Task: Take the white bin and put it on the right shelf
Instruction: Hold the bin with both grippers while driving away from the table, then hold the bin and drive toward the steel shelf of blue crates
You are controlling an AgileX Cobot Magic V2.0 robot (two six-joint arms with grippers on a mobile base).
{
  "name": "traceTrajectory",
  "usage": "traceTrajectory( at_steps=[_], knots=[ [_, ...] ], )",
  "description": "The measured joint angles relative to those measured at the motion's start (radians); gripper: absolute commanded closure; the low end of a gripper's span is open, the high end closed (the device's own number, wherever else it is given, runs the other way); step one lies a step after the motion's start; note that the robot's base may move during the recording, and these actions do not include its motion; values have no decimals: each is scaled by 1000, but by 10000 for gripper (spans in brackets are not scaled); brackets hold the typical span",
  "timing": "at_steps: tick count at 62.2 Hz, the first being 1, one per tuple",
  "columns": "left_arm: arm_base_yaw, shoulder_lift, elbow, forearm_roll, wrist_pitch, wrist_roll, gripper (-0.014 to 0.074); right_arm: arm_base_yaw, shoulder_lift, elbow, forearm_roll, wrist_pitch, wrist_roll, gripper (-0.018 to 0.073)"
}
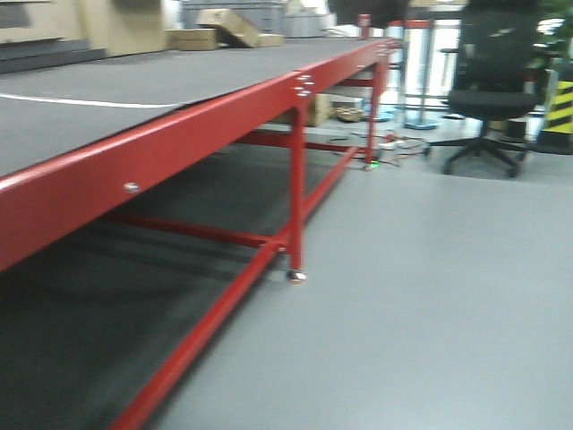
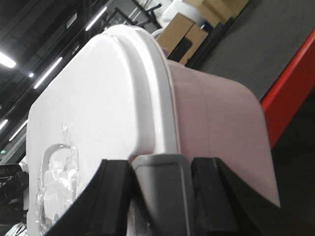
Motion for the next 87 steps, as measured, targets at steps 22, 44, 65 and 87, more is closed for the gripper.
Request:
traceTrajectory(
  at_steps=[22, 44, 65, 87],
  knots=[
    [0, 0, 0, 0, 0, 0, 713, 0, -1, 0, 0, -2, 0, 506],
    [0, 0, 0, 0, 1, 0, 713, 0, -1, 0, 2, -2, 0, 506],
    [0, 0, 0, 0, 1, 0, 713, 0, -1, 0, 2, -3, 0, 506],
    [0, 0, 0, 0, 2, 0, 713, 0, -1, 0, 2, -4, 0, 506]
  ],
)
